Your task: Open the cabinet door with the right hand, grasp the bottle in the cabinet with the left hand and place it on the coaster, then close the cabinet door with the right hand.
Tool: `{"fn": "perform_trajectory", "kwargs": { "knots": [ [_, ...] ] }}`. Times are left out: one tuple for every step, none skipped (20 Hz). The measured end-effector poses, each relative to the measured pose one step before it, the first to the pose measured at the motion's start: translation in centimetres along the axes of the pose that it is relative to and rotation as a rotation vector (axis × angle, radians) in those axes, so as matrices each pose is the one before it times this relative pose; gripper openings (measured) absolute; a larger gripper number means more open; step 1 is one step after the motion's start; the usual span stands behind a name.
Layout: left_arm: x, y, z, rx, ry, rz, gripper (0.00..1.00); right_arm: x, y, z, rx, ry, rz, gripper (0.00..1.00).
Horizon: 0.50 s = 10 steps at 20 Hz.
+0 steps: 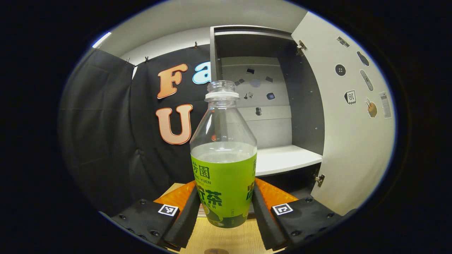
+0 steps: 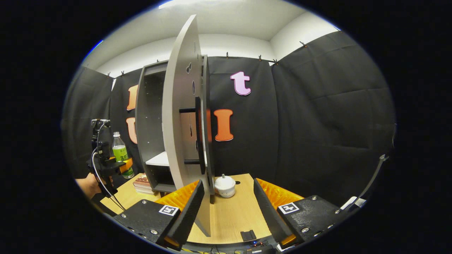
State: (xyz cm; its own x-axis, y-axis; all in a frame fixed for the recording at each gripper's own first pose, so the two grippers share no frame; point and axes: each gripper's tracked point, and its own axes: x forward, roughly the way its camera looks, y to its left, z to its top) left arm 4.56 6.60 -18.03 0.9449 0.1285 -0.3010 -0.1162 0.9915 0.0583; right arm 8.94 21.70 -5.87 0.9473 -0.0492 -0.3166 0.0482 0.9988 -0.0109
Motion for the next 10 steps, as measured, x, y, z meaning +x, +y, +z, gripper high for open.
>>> {"fn": "perform_trajectory", "kwargs": {
  "knots": [
    [-0.03,0.422,-0.486,-0.00315,0.00351,-0.00055,0.8,-0.195,0.411,-0.079,-0.00677,-0.00104,-0.00522,0.87],
    [-0.128,0.367,-0.342,-0.00286,0.00239,-0.0004,0.8,-0.036,0.4,-0.162,-0.00655,0.00255,-0.00428,0.87],
    [-0.161,0.288,-0.444,-0.0029,0.00193,-0.00187,0.8,-0.148,0.249,-0.008,-0.00495,-0.00166,-0.00558,0.87],
    [-0.076,0.182,-0.329,-0.00172,-0.0007,-0.00294,0.8,-0.093,0.31,-0.026,-0.00197,-0.00203,-0.00333,0.87],
    [-0.104,0.214,-0.228,0.00094,-0.00461,-0.00058,0.8,-0.161,0.317,-0.105,0.0007,-0.00137,-0.0025,0.87],
    [-0.048,0.266,-0.214,0.0025,-0.0031,0.00048,0.82,-0.178,0.119,-0.158,0.00146,-0.00081,-0.00591,0.87],
    [-0.027,0.166,-0.266,0.00062,-0.00355,0.00067,0.82,-0.202,0.145,-0.215,0.00286,0.00072,-0.00468,0.87],
    [-0.044,0.095,-0.248,-0.00328,-0.00274,0.0002,0.82,-0.183,-0.095,-0.117,0.00235,0.00074,-0.00737,0.87],
    [-0.016,-0.021,-0.331,-0.00512,-0.00261,-0.00156,0.8,-0.103,0.011,-0.133,0.0015,0.00084,-0.00424,0.87],
    [-0.105,0.081,-0.354,-0.00158,-0.0004,-0.00051,0.8,-0.069,-0.058,-0.012,0.00021,0.00136,-0.00613,0.87]
  ]
}}
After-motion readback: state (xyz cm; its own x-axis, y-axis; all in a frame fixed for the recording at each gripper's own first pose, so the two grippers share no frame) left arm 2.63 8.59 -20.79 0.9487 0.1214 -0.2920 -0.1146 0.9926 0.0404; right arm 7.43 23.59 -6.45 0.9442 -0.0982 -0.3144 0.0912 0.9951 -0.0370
